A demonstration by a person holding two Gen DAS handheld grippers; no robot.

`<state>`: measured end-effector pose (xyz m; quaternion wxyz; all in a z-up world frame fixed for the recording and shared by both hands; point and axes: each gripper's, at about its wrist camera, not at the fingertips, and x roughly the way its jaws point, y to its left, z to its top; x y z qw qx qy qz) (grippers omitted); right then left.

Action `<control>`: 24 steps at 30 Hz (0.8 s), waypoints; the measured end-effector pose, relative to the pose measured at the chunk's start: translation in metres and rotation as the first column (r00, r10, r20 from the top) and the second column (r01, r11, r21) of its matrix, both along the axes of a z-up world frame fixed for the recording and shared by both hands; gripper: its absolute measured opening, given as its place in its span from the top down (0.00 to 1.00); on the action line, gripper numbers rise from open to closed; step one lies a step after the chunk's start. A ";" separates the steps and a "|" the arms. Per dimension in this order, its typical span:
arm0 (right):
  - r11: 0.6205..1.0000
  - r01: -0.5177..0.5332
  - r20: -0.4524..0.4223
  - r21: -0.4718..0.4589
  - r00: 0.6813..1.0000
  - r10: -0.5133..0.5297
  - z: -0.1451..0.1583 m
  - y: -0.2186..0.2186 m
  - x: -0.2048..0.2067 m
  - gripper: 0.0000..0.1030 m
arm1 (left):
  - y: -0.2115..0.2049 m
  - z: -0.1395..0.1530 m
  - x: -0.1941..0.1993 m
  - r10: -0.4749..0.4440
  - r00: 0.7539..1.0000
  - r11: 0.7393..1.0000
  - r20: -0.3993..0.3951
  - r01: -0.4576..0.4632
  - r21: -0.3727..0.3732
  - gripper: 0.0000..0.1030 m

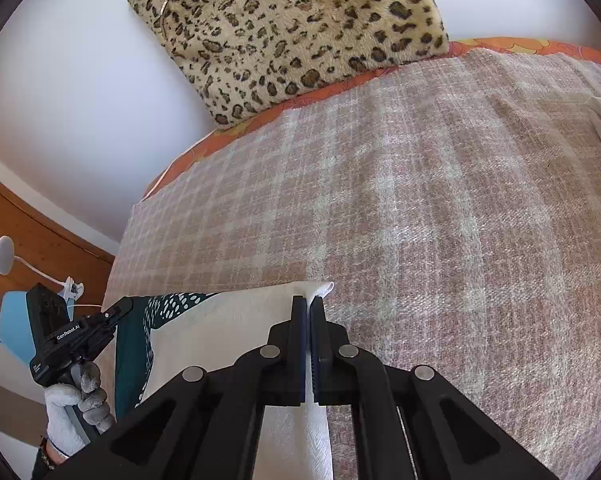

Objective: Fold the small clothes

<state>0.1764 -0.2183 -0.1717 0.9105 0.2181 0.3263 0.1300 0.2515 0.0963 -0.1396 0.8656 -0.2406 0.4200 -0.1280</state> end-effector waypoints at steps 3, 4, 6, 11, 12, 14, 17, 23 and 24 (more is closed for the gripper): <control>1.000 0.003 0.000 -0.028 1.000 -0.003 0.000 0.003 0.000 1.00 | 0.004 0.003 -0.002 0.019 1.000 0.999 0.015 -0.019 0.035 1.00; 0.999 0.002 0.001 -0.038 1.000 -0.002 0.001 0.004 0.000 1.00 | 0.005 0.006 -0.003 0.014 1.000 0.999 0.023 -0.015 0.037 1.00; 0.999 0.003 -0.005 -0.035 1.000 -0.003 0.002 0.004 0.000 1.00 | 0.006 0.013 -0.006 0.012 0.999 1.000 0.051 -0.013 0.024 1.00; 1.000 -0.023 0.007 0.006 1.000 0.023 0.008 0.003 -0.003 0.90 | 0.013 0.002 0.003 0.023 0.999 0.993 -0.036 -0.027 -0.112 0.66; 1.000 -0.016 0.004 -0.005 1.000 0.016 0.008 0.004 -0.003 0.76 | 0.012 -0.001 0.005 0.026 0.998 0.991 -0.055 -0.033 -0.128 0.66; 1.000 -0.011 0.000 -0.001 1.000 0.011 0.005 0.004 -0.002 0.73 | 0.008 -0.006 0.008 0.012 0.997 0.987 -0.071 -0.023 -0.160 0.66; 1.000 -0.017 -0.015 -0.007 1.000 0.017 0.001 0.005 0.002 0.73 | -0.003 -0.005 0.009 -0.001 0.999 0.991 -0.045 -0.005 -0.134 0.85; 0.998 -0.011 0.015 -0.062 1.000 0.012 0.001 0.016 0.000 1.00 | -0.009 0.004 0.004 0.039 0.999 0.999 0.012 -0.039 0.021 1.00; 0.995 0.007 0.017 -0.101 1.000 -0.005 0.003 0.018 -0.001 1.00 | -0.005 0.004 0.004 0.043 0.999 0.999 0.014 -0.044 0.026 1.00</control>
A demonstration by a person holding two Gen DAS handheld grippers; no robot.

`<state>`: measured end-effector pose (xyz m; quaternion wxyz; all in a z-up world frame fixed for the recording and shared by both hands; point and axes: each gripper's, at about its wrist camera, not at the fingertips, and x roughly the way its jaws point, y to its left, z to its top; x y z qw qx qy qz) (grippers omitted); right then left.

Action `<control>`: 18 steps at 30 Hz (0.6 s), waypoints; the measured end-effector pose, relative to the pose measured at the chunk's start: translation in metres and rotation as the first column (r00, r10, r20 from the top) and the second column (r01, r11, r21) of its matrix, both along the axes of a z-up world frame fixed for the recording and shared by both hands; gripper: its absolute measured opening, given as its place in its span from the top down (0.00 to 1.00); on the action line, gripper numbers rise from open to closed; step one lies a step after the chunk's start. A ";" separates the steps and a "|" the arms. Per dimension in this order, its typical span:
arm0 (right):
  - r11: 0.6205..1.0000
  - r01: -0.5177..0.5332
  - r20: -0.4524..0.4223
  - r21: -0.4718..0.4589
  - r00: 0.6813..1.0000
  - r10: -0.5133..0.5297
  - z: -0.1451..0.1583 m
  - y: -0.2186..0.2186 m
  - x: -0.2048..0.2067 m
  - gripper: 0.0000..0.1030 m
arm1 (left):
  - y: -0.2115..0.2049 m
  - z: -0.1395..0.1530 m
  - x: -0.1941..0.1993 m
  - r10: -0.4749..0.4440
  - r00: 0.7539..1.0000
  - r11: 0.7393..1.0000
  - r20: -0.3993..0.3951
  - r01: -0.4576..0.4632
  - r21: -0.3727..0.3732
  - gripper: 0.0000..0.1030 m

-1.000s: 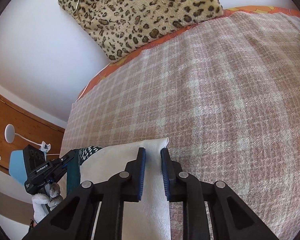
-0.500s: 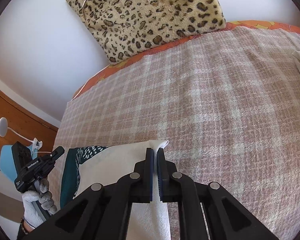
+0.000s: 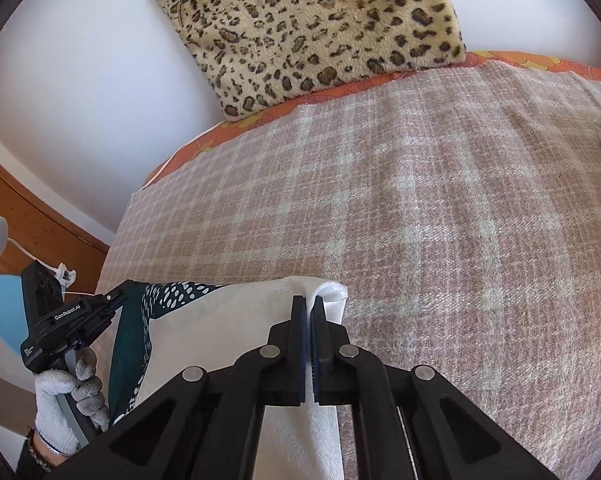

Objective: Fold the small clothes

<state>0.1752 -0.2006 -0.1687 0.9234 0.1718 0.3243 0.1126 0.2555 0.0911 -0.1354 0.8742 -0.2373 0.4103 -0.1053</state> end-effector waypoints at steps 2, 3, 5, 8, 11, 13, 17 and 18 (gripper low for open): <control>1.000 0.024 -0.006 -0.014 1.000 -0.024 0.001 0.000 0.000 1.00 | 0.005 -0.001 0.000 0.008 1.000 1.000 -0.006 -0.008 0.017 1.00; 0.999 0.028 -0.013 -0.022 1.000 -0.029 0.001 0.001 0.001 1.00 | 0.008 0.000 -0.001 0.022 1.000 0.999 -0.003 -0.022 0.036 1.00; 0.999 0.018 -0.035 -0.038 0.999 -0.019 0.000 0.004 0.003 0.94 | 0.011 0.005 -0.003 0.024 1.000 0.998 0.007 -0.025 0.056 1.00; 0.998 0.012 -0.034 -0.058 0.999 -0.014 0.004 0.010 -0.002 0.74 | 0.010 0.019 -0.010 0.015 0.999 0.996 0.035 -0.018 0.092 0.99; 0.990 0.020 0.008 -0.138 1.000 -0.019 0.014 0.019 -0.014 0.72 | 0.003 0.033 -0.022 -0.026 0.998 0.991 0.061 0.018 0.135 0.89; 0.986 0.007 0.034 -0.169 0.999 -0.001 0.019 0.025 -0.024 0.69 | -0.002 0.041 -0.033 -0.060 0.995 0.986 0.075 0.047 0.162 0.87; 0.967 -0.020 0.080 -0.254 0.996 0.042 0.023 0.037 -0.046 0.68 | -0.010 0.046 -0.055 -0.101 0.992 0.973 0.072 0.083 0.214 0.78; 0.965 -0.033 0.087 -0.259 0.995 0.058 0.022 0.038 -0.050 0.68 | -0.012 0.046 -0.061 -0.114 0.991 0.971 0.069 0.096 0.221 0.76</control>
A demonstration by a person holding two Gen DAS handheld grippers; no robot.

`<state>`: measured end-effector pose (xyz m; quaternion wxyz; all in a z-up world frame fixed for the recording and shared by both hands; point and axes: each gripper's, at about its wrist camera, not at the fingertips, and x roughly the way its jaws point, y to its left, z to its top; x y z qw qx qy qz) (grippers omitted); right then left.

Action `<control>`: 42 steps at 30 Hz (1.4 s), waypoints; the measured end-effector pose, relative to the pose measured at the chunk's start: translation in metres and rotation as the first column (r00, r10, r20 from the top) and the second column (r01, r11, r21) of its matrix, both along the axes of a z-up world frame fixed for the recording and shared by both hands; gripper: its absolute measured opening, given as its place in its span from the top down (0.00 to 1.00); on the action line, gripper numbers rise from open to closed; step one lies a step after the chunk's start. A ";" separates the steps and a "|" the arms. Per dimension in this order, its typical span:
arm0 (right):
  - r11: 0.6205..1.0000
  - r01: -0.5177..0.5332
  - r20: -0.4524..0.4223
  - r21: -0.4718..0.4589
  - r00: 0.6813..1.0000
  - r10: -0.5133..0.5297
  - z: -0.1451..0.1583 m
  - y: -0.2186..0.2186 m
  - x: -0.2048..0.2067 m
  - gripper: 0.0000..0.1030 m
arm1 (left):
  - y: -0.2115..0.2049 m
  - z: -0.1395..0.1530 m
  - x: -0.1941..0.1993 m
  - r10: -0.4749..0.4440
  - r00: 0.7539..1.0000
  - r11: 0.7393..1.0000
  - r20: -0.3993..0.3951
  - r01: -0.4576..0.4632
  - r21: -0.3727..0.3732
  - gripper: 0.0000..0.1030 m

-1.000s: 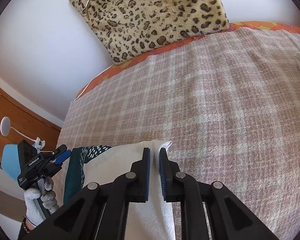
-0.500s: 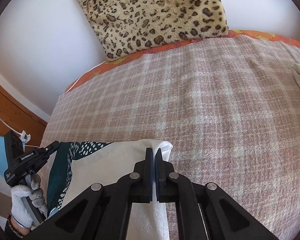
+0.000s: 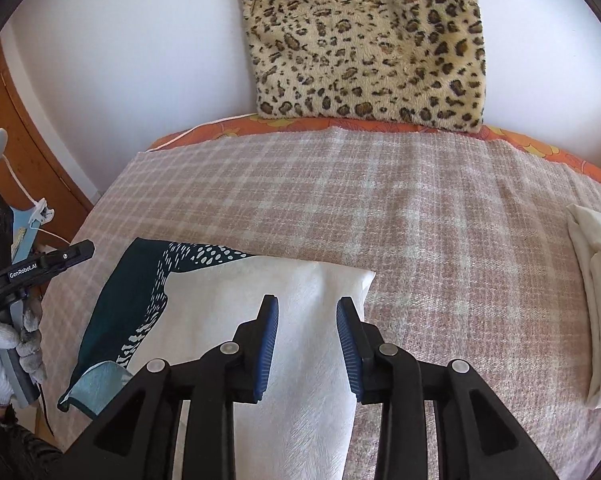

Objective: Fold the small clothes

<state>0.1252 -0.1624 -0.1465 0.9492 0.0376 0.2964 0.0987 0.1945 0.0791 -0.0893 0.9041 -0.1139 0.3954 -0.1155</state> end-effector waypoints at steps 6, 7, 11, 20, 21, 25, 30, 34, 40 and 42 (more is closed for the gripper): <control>0.997 -0.070 0.016 -0.035 0.997 0.071 -0.010 0.009 -0.021 0.68 | -0.030 -0.002 -0.033 -0.094 0.996 0.990 0.004 0.093 0.106 0.76; 0.996 -0.078 0.022 -0.041 0.997 0.079 -0.011 0.010 -0.024 0.68 | -0.036 -0.003 -0.037 -0.108 0.994 0.987 0.005 0.106 0.117 0.76; 0.993 -0.112 0.048 -0.023 0.992 0.113 -0.016 0.015 -0.031 0.68 | -0.064 -0.012 -0.053 -0.163 0.987 0.966 0.013 0.157 0.208 0.76; 0.982 -0.185 0.045 -0.022 0.982 0.186 -0.021 0.037 -0.029 0.69 | -0.106 -0.038 -0.074 -0.250 0.968 0.891 -0.003 0.231 0.392 0.76; 0.980 -0.197 0.038 -0.029 0.980 0.198 -0.023 0.039 -0.029 0.70 | -0.107 -0.041 -0.075 -0.252 0.968 0.886 -0.007 0.233 0.401 0.76; 0.972 -0.228 0.007 -0.052 0.974 0.228 -0.030 0.046 -0.029 0.74 | -0.108 -0.047 -0.078 -0.251 0.968 0.876 -0.016 0.234 0.421 0.76; 0.965 -0.247 -0.028 -0.091 0.969 0.246 -0.041 0.053 -0.029 0.75 | -0.109 -0.049 -0.081 -0.253 0.967 0.869 -0.014 0.234 0.437 0.76; 0.958 -0.266 -0.059 -0.108 0.964 0.261 -0.048 0.054 -0.029 0.76 | -0.107 -0.050 -0.083 -0.260 0.965 0.863 -0.016 0.240 0.445 0.69; 0.936 -0.327 -0.105 -0.134 0.944 0.314 -0.050 0.047 -0.038 0.76 | -0.089 -0.047 -0.094 -0.266 0.963 0.891 -0.038 0.261 0.372 0.55; 0.927 -0.362 -0.128 -0.095 0.928 0.350 -0.049 0.040 -0.042 0.75 | -0.080 -0.044 -0.101 -0.265 0.963 0.907 -0.048 0.266 0.326 0.50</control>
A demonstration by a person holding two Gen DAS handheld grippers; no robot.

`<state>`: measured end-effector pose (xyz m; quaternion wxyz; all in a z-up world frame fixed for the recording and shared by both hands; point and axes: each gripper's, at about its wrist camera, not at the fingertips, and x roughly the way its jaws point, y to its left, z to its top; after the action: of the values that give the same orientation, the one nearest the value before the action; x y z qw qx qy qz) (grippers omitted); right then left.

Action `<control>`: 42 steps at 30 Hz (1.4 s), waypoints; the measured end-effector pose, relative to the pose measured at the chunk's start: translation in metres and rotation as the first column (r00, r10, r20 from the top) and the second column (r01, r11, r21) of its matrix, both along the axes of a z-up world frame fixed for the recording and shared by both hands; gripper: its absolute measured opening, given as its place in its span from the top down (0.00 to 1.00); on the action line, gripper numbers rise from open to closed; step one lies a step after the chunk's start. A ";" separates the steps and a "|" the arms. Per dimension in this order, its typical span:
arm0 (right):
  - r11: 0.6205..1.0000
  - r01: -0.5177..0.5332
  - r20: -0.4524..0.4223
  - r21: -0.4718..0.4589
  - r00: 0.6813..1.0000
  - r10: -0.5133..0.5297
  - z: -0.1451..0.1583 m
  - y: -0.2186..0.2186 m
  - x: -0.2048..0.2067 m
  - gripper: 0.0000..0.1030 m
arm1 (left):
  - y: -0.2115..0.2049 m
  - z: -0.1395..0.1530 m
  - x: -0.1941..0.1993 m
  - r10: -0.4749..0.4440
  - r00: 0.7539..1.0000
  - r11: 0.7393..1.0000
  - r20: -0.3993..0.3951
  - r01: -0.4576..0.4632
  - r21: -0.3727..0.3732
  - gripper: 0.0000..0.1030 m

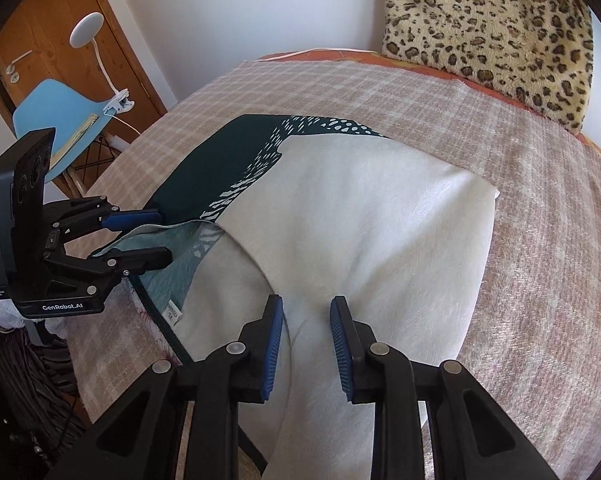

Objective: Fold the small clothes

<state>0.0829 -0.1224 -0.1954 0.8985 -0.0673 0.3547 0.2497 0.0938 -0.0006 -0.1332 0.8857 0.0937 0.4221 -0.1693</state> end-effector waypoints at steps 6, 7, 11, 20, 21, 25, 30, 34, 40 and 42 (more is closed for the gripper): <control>0.992 0.031 0.014 0.119 0.999 -0.033 0.013 -0.036 -0.011 0.63 | 0.032 0.014 -0.014 0.044 0.998 0.988 -0.034 -0.049 -0.148 0.49; 0.989 0.046 0.022 0.141 0.999 -0.050 0.015 -0.043 -0.011 0.61 | 0.037 0.017 -0.014 0.057 0.998 0.983 -0.036 -0.063 -0.171 0.48; 0.976 0.117 0.058 0.183 0.990 -0.130 0.023 -0.061 -0.010 0.58 | 0.062 0.025 -0.011 0.120 0.991 0.949 -0.066 -0.134 -0.284 0.48; 0.938 0.159 0.115 0.309 0.972 -0.203 0.031 -0.080 -0.005 0.25 | 0.102 0.016 0.001 0.190 0.966 0.845 -0.177 -0.252 -0.471 0.48; 0.932 0.167 0.108 0.321 0.971 -0.211 0.031 -0.082 -0.003 0.25 | 0.104 0.010 0.002 0.191 0.960 0.834 -0.203 -0.268 -0.483 0.48; 0.905 0.185 0.051 0.383 0.974 -0.220 0.029 -0.093 0.005 0.25 | 0.110 -0.013 0.001 0.181 0.934 0.786 -0.308 -0.326 -0.526 0.48; 0.896 0.186 0.007 0.404 0.978 -0.207 0.025 -0.095 0.012 0.25 | 0.111 -0.017 -0.002 0.172 0.927 0.749 -0.332 -0.342 -0.567 0.48; 0.892 0.191 -0.047 0.409 0.981 -0.188 0.020 -0.096 0.020 0.26 | 0.108 -0.020 -0.002 0.146 0.923 0.733 -0.356 -0.343 -0.588 0.49; 0.872 0.214 -0.120 0.441 0.977 -0.179 0.014 -0.102 0.032 0.26 | 0.112 -0.027 -0.007 0.129 0.911 0.686 -0.391 -0.367 -0.628 0.49; 0.856 0.223 -0.146 0.465 0.974 -0.174 0.012 -0.106 0.036 0.27 | 0.113 -0.030 -0.010 0.118 0.905 0.660 -0.408 -0.378 -0.649 0.49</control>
<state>0.1189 -0.2286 -0.1838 0.8894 0.2064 0.3310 0.2384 0.0833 0.1124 -0.1635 0.7823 -0.3467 0.4737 -0.2083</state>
